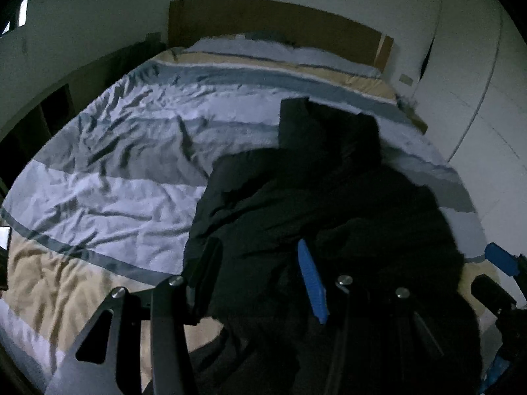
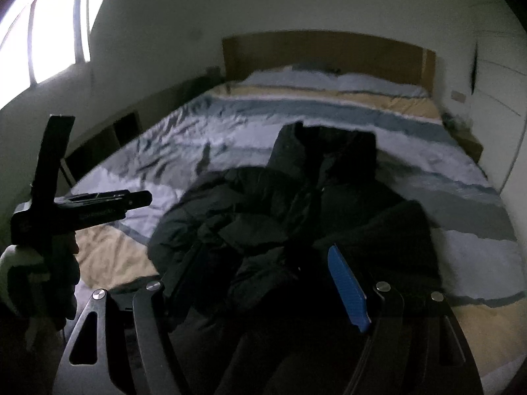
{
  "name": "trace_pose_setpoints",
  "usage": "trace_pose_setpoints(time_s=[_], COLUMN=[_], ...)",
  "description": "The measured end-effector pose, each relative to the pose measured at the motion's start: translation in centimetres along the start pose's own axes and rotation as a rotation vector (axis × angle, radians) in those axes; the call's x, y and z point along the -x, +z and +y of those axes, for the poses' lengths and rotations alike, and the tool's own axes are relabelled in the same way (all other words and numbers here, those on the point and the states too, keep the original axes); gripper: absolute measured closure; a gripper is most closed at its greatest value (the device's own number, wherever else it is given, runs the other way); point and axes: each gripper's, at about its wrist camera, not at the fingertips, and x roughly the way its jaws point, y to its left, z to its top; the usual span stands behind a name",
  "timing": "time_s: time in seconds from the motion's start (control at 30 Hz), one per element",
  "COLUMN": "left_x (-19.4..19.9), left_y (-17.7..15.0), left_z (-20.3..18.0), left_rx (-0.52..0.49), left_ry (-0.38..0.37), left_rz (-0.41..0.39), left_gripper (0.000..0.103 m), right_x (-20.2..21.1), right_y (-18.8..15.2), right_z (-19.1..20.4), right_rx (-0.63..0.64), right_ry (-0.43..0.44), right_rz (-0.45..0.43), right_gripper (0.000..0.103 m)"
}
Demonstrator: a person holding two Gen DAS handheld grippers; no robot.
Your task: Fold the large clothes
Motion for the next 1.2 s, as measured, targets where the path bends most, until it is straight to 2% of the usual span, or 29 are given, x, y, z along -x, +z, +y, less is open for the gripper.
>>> trace_pose_setpoints(time_s=[0.2,0.3,0.37,0.57,0.7,0.83,0.93,1.03,1.2], left_x=[-6.9,-10.0,-10.7,-9.6,-6.6,-4.8,-5.2,-6.4,-8.0], left_y=[-2.8,-5.0,-5.8,-5.6,-4.9,-4.5,-4.6,-5.7,-7.4], left_z=[0.3,0.0,-0.3,-0.5,-2.1,-4.5,-5.8,-6.4,-6.0], left_rx=[-0.008,-0.032,-0.043,-0.060,-0.093,-0.119,-0.111,-0.108,-0.080], left_ry=[-0.013,-0.008,-0.005,0.009,-0.009,-0.036,-0.061,-0.062,-0.055], left_rz=[0.065,0.106,0.110,0.126,0.065,0.019,0.028,0.052,0.056], left_gripper=[0.057,0.057,0.056,0.056,0.056,0.056,0.056,0.056,0.056], right_x=[-7.2,-10.3,-10.6,-9.1,-7.6,-5.2,-4.7,-5.2,-8.1], right_y=[-2.7,-5.6,-6.3,-7.9,-7.6,-6.4,-4.7,-4.2,-5.0], right_z=[-2.0,-4.6,-5.1,-6.4,-7.2,-7.4,-7.0,-6.7,-6.5], right_rx=[-0.002,-0.034,-0.038,-0.015,-0.021,-0.038,-0.038,-0.036,-0.028], right_ry=[-0.037,-0.063,-0.054,-0.052,-0.095,-0.103,-0.113,-0.118,-0.126], right_rz=[0.105,0.179,0.185,0.187,0.193,0.148,0.098,0.086,0.130], right_gripper=[0.029,0.029,0.028,0.028,0.029,0.029,0.028,0.028,0.028])
